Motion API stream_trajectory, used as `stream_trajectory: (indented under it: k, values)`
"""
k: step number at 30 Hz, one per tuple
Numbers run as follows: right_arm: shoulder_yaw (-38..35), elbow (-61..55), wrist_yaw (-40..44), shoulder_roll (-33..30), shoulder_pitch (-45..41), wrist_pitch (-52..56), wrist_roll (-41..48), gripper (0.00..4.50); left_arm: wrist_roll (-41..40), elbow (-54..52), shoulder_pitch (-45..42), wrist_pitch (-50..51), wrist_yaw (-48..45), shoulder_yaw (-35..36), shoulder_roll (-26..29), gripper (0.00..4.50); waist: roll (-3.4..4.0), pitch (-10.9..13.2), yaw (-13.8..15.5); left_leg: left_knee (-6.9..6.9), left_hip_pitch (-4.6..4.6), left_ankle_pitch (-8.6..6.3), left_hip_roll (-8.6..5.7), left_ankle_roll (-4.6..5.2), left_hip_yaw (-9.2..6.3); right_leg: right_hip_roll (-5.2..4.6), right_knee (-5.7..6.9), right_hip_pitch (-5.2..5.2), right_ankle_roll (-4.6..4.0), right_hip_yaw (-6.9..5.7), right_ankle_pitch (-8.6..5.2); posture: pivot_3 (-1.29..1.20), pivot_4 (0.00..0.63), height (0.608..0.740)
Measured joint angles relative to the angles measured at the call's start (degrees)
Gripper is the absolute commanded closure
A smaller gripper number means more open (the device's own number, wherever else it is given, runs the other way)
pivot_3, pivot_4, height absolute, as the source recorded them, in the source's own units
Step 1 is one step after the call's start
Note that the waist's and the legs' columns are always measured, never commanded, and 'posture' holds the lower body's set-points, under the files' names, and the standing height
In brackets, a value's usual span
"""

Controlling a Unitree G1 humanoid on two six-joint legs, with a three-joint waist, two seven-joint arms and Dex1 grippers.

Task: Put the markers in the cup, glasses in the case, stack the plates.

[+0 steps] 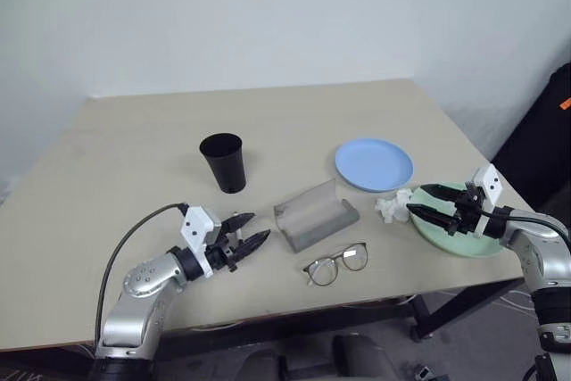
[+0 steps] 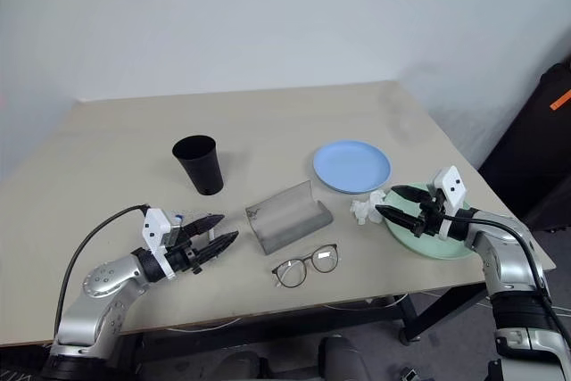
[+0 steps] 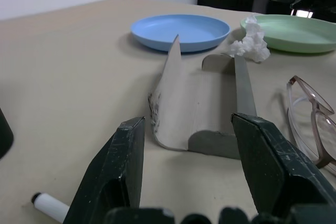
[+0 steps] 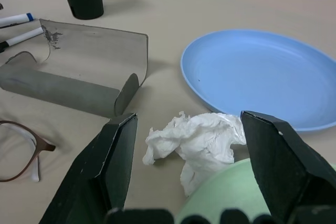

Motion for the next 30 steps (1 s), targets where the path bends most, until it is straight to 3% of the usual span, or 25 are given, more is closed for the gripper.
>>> stream_trajectory:
  k: [11, 18, 30]
  values:
    - [0.0, 0.4, 0.7, -1.8, -2.0, 0.3, -0.5, 1.10, 0.1, -0.6, 1.5, -1.2, 1.1, -0.1, -1.2, 1.79, -0.01, 0.0, 0.0, 0.00, 0.00, -0.07, -0.01, -0.13, -0.01, 0.00, 0.00, 0.00, 0.00, 0.01, 0.00, 0.00, 0.000, 0.740]
    - [0.1, -1.8, -1.7, -2.6, 1.6, 1.5, -1.9, 1.10, 0.0, 0.1, -1.6, -1.1, 1.0, -0.2, -1.3, 1.79, -0.01, 0.0, 0.0, 0.00, -0.01, -0.07, -0.04, -0.12, 0.01, 0.00, -0.01, 0.01, 0.00, 0.00, 0.00, 0.00, 0.000, 0.740]
    - [0.1, -11.5, -5.1, -2.3, 4.5, 11.1, 0.0, 1.10, 0.1, 2.7, -3.0, -1.1, -0.2, 0.0, 0.0, 1.79, 0.00, 0.0, 0.0, 0.02, 0.01, -0.08, 0.00, -0.14, -0.03, 0.00, -0.02, -0.01, 0.00, 0.02, 0.00, 0.00, 0.000, 0.740]
